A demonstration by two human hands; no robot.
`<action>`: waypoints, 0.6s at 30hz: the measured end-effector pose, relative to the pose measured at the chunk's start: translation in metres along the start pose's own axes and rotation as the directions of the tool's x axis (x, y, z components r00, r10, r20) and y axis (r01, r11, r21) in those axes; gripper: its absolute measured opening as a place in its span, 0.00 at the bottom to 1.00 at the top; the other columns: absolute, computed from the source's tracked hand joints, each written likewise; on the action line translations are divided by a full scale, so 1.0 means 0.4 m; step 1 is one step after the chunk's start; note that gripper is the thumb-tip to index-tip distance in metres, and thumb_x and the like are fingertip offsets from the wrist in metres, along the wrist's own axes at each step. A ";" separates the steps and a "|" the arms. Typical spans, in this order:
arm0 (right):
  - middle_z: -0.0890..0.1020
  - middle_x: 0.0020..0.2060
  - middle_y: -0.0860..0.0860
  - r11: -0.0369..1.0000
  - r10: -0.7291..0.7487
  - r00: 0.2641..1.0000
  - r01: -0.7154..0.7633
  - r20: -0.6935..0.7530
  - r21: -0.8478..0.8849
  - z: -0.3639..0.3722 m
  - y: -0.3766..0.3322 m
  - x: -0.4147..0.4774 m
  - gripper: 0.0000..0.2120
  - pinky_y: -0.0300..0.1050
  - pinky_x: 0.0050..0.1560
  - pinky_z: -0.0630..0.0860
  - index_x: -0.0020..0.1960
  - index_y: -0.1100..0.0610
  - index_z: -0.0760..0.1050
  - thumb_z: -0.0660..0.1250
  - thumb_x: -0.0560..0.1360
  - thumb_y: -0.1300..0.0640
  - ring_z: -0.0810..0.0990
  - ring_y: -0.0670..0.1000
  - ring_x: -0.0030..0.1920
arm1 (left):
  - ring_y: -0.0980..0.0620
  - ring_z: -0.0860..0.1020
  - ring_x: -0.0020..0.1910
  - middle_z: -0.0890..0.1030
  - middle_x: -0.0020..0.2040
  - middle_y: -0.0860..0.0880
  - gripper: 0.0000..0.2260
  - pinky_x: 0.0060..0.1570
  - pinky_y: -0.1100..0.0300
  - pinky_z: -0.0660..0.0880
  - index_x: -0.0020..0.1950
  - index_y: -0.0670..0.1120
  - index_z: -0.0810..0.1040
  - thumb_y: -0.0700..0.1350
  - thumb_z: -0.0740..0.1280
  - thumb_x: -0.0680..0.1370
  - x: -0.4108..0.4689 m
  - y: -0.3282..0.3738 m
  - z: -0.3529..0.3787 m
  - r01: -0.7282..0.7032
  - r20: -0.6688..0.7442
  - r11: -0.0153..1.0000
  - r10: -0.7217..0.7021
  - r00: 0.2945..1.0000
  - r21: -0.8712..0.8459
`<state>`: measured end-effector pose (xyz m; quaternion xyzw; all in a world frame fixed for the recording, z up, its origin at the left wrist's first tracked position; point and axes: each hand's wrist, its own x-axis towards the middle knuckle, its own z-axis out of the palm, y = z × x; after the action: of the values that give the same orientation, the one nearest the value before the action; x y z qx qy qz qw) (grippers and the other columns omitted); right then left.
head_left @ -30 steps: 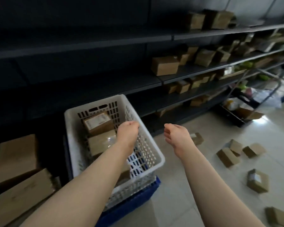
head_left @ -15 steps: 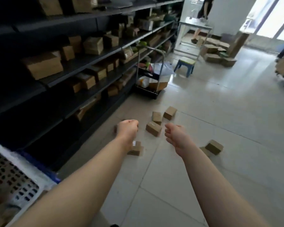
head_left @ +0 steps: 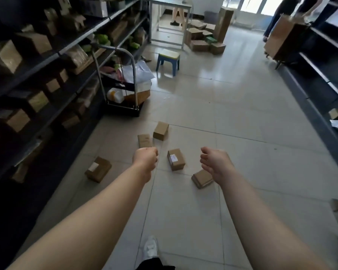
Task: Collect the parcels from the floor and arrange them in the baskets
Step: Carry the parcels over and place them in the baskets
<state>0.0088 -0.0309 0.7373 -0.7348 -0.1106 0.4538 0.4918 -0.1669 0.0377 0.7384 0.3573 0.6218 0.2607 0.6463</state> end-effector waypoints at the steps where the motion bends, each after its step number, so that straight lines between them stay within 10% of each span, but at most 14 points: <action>1: 0.67 0.28 0.49 1.000 0.018 1.000 -0.018 -0.004 -0.004 0.008 -0.023 0.042 0.07 0.42 0.38 0.67 0.40 0.53 0.69 0.66 0.76 0.58 0.65 0.48 0.29 | 0.51 0.67 0.32 0.70 0.37 0.45 0.05 0.34 0.57 0.65 0.42 0.43 0.75 0.38 0.61 0.77 0.043 0.027 0.016 0.018 -0.008 1.000 -0.017 1.000 0.008; 18: 0.68 0.31 0.52 0.982 0.109 0.991 -0.095 0.078 -0.164 0.262 -0.305 0.767 0.04 0.46 0.38 0.65 0.45 0.54 0.70 0.65 0.77 0.57 0.63 0.50 0.30 | 0.48 0.70 0.33 0.73 0.40 0.43 0.04 0.35 0.58 0.68 0.43 0.42 0.75 0.39 0.61 0.77 0.709 0.348 0.188 0.085 -0.160 0.996 -0.087 0.983 -0.018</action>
<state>0.1351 0.2812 0.6553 -0.7561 -0.1300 0.4996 0.4023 -0.0518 0.3338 0.6707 0.3041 0.6853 0.2639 0.6068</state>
